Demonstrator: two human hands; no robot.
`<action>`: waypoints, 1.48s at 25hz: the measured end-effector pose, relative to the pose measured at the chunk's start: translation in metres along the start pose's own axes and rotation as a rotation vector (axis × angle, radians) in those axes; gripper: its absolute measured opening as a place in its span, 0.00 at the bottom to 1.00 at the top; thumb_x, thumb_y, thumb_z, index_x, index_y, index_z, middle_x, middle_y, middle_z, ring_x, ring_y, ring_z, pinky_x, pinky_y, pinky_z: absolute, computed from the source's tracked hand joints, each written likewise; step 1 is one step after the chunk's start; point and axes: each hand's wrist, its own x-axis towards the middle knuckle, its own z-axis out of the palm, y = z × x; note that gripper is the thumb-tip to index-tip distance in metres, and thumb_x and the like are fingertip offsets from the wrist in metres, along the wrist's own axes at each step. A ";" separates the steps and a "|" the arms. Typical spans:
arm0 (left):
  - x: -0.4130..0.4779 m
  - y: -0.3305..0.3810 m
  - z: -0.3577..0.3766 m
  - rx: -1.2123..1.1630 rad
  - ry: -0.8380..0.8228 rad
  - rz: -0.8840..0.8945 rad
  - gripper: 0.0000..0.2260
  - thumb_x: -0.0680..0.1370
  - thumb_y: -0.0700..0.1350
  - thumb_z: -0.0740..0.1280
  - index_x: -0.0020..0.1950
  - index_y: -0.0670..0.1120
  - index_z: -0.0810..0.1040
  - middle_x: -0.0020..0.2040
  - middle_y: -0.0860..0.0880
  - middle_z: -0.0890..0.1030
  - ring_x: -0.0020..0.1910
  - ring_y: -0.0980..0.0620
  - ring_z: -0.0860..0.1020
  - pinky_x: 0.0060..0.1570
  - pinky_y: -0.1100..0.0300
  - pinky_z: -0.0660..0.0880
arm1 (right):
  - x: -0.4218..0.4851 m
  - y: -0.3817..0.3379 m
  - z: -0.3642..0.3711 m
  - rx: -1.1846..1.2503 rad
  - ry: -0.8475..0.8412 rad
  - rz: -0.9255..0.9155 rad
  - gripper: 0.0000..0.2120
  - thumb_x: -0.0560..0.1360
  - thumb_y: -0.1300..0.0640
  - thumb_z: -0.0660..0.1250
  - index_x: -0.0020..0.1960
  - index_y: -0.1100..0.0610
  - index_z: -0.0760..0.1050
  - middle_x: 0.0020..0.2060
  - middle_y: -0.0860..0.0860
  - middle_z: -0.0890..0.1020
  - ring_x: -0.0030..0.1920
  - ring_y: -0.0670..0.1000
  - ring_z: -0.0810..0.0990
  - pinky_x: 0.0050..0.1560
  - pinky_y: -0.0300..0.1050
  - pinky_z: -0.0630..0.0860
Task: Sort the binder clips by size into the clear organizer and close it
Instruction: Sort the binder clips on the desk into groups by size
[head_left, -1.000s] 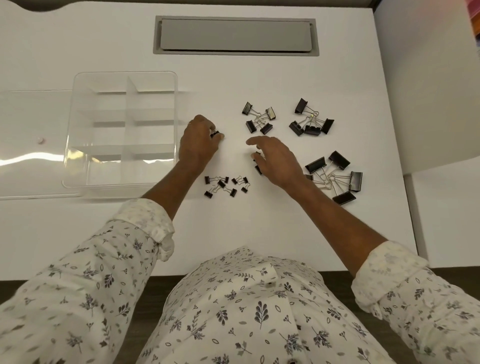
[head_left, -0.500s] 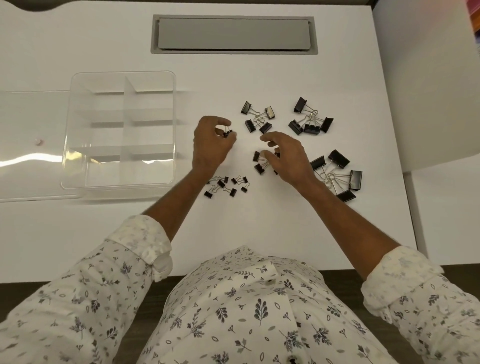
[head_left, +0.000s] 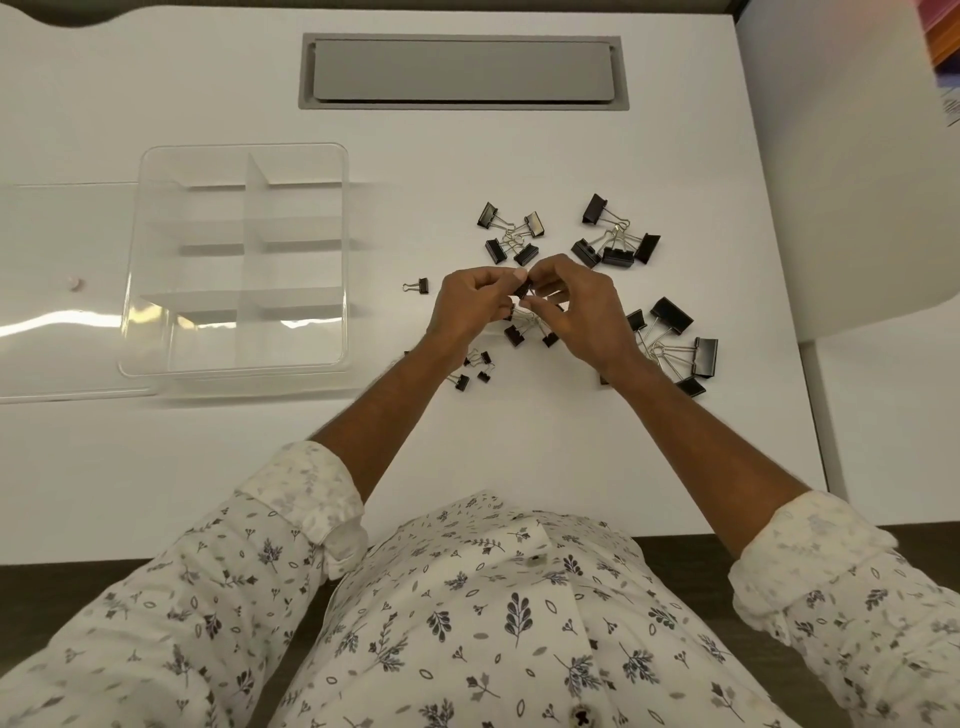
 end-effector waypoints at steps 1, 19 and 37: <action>0.001 0.001 0.000 0.012 0.007 0.003 0.13 0.79 0.50 0.73 0.58 0.43 0.85 0.43 0.51 0.86 0.40 0.58 0.82 0.45 0.63 0.81 | 0.001 -0.001 0.000 0.009 -0.003 0.020 0.12 0.76 0.56 0.74 0.57 0.55 0.76 0.46 0.47 0.84 0.47 0.45 0.83 0.49 0.42 0.81; -0.049 -0.062 -0.072 0.304 0.330 0.196 0.10 0.82 0.42 0.66 0.62 0.45 0.83 0.56 0.50 0.85 0.50 0.67 0.80 0.58 0.62 0.79 | 0.016 0.009 0.010 -0.335 -0.022 0.141 0.11 0.78 0.63 0.63 0.57 0.55 0.81 0.48 0.50 0.84 0.48 0.49 0.82 0.52 0.49 0.80; -0.145 -0.132 -0.100 0.782 0.421 0.471 0.16 0.81 0.39 0.67 0.69 0.46 0.76 0.67 0.48 0.77 0.68 0.49 0.72 0.69 0.50 0.71 | -0.095 -0.022 0.085 -0.372 -0.237 -0.150 0.11 0.78 0.63 0.67 0.59 0.57 0.82 0.57 0.51 0.81 0.56 0.55 0.78 0.45 0.52 0.81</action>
